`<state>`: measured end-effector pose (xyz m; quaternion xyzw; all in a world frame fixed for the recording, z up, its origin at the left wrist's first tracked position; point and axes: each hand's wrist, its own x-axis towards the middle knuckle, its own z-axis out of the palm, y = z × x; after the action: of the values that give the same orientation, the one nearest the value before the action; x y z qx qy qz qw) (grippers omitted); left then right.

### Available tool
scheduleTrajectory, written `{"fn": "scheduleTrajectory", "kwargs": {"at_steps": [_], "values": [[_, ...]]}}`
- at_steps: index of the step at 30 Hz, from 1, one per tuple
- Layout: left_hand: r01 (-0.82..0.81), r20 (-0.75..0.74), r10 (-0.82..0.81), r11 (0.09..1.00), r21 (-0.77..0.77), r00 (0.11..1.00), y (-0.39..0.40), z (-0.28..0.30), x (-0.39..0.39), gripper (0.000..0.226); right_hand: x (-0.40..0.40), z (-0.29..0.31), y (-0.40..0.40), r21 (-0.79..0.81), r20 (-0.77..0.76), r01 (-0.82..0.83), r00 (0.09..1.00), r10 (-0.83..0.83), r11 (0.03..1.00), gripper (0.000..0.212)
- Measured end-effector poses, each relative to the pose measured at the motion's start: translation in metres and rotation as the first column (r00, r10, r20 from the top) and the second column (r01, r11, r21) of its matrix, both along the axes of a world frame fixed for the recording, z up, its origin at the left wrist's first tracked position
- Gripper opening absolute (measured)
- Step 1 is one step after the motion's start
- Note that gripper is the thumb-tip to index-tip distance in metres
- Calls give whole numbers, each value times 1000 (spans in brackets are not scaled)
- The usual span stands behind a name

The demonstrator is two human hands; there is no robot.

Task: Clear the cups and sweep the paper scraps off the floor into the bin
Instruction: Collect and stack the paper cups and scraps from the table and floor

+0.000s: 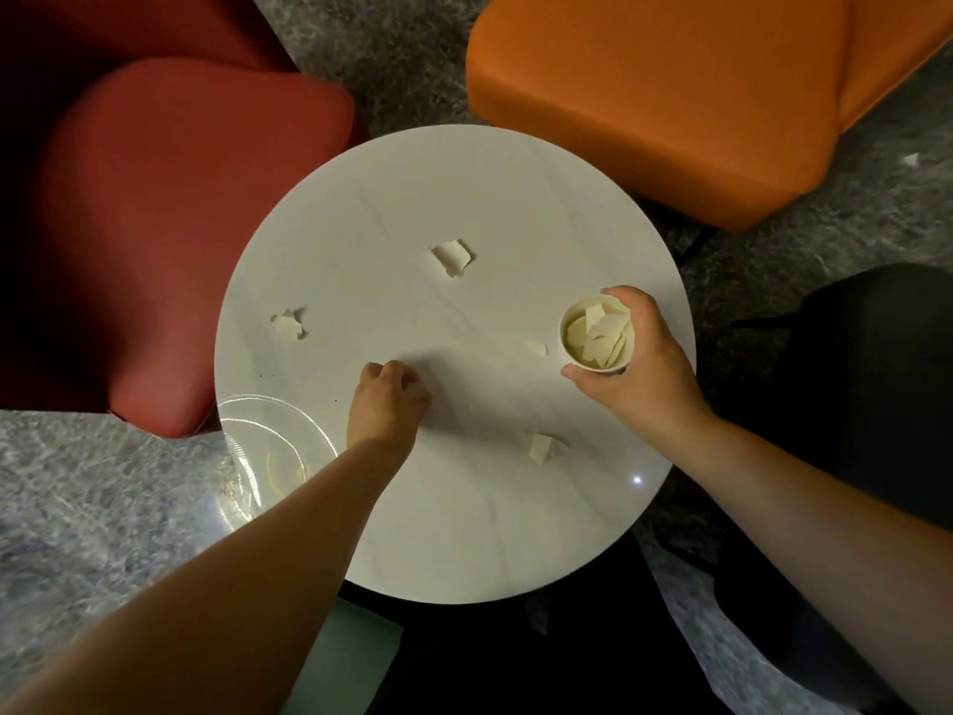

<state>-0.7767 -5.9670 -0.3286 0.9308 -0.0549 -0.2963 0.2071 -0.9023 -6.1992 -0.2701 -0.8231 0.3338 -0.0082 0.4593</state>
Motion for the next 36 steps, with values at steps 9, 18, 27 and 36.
{"fn": "scheduleTrajectory", "kwargs": {"at_steps": [9,18,27,36], "values": [[-156,-14,156,965,-210,988,-26,30,5,11,8,0,9,27,9,-72,997,72,997,85],[-89,-24,96,759,-645,995,-108,104,-26,19,20,-6,8,53,26,-94,995,92,994,81],[109,-18,-119,952,-286,993,-62,49,-22,15,9,-7,0,-4,40,-44,998,44,999,82],[578,-76,-583,812,-73,809,-61,14,-75,42,-5,-2,-9,-25,30,-22,999,23,999,85]]}}
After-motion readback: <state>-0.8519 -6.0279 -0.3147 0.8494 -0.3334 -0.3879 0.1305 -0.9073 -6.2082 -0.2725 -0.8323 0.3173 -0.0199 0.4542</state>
